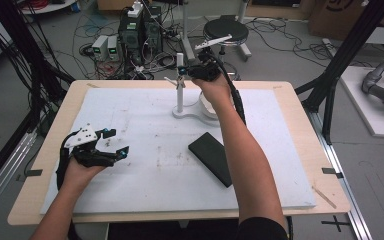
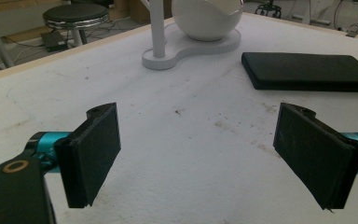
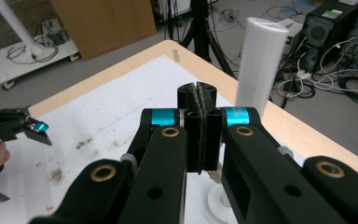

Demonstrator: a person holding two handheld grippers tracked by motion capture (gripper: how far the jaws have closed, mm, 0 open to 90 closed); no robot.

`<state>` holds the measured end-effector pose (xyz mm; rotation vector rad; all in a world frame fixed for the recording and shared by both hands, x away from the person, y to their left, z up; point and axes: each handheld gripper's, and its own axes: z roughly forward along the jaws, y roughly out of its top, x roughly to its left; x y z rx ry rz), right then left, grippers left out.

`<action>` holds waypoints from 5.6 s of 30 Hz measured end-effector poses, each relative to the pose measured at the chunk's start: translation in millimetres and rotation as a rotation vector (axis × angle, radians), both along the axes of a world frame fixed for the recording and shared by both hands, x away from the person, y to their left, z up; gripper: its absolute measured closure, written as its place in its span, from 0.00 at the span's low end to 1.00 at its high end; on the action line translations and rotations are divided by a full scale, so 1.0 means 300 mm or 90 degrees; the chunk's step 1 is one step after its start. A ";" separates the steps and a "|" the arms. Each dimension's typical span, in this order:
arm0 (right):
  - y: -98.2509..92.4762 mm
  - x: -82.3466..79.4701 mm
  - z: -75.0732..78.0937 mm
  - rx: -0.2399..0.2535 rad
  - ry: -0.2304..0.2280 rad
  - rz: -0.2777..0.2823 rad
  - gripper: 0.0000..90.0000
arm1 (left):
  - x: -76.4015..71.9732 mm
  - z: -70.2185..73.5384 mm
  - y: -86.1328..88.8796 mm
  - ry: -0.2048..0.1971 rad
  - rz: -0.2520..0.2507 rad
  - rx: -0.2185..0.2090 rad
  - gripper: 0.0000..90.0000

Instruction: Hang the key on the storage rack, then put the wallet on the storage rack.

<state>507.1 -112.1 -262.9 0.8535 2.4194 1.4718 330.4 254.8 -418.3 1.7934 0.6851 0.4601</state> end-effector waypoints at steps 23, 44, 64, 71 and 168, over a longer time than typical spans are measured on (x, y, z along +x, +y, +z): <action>-0.112 -0.121 0.022 -0.009 -0.066 -0.070 0.62 | -0.001 0.000 -0.004 0.003 -0.003 0.006 0.16; -0.502 -0.394 -0.102 0.032 -0.069 -0.129 0.32 | 0.002 0.005 -0.032 0.012 -0.006 0.019 0.16; -0.648 -0.539 -0.373 0.069 -0.057 -0.151 0.22 | -0.002 0.002 -0.034 0.009 -0.018 0.010 0.16; -0.660 -0.531 -0.404 0.062 -0.039 -0.167 0.22 | -0.001 0.002 -0.027 0.008 -0.016 0.007 0.16; -0.396 -0.624 -0.319 -0.067 -0.066 0.178 0.94 | -0.030 0.059 -0.142 0.024 -0.145 -0.054 0.16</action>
